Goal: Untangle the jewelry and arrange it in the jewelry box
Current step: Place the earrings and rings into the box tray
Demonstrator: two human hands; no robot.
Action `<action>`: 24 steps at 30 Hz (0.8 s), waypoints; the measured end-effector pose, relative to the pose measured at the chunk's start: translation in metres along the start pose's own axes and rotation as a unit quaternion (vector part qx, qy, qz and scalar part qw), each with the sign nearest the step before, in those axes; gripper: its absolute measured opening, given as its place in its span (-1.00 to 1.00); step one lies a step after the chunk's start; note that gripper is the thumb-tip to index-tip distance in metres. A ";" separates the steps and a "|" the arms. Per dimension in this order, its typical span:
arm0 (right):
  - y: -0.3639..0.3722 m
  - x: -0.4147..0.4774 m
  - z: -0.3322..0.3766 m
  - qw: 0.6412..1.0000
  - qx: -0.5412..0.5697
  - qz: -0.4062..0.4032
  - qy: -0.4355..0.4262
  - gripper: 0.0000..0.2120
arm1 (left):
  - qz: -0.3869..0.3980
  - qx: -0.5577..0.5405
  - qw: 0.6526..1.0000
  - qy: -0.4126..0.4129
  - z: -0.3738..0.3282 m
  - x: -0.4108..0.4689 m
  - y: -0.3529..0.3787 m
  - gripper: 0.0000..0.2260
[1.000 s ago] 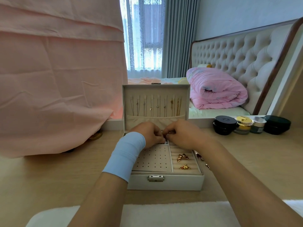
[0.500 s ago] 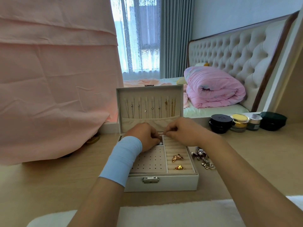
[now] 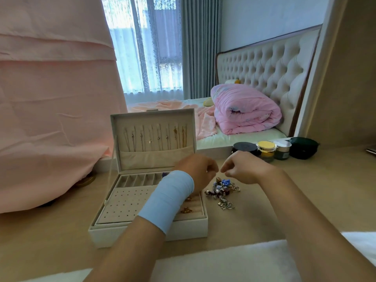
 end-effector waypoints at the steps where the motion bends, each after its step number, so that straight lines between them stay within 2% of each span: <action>1: 0.002 0.002 -0.005 1.000 -0.004 0.001 0.007 -0.77 | 0.009 0.029 1.000 0.000 -0.006 0.008 0.004 -0.80; 7: 0.017 0.012 -0.023 0.999 -0.012 0.027 0.021 -0.67 | 0.071 0.172 0.982 -0.021 -0.020 0.047 0.027 -0.72; 10: 0.016 0.013 -0.023 1.000 -0.023 0.006 0.015 -0.76 | 0.106 0.209 0.971 -0.035 -0.020 0.052 0.036 -0.73; 16: 0.006 0.008 -0.019 1.000 -0.007 -0.010 0.004 -0.91 | 0.103 0.129 0.986 -0.028 -0.014 0.049 0.038 -0.75; 20: -0.010 0.000 -0.015 0.999 0.034 -0.032 -0.017 -0.82 | 0.059 0.005 0.998 -0.008 -0.010 0.041 0.026 -0.76; 24: -0.023 -0.007 -0.005 0.995 0.074 -0.057 -0.040 -0.77 | 0.024 -0.117 0.993 -0.001 -0.007 0.033 0.012 -0.79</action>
Point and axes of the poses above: each hand's wrist, its own x-axis towards the middle knuckle, its own y-axis out of the palm, z = x × y, the point moved 5 cm from there along x, towards the middle knuckle, and after that the axes turned 10 degrees about z, right-handed, at the moved point
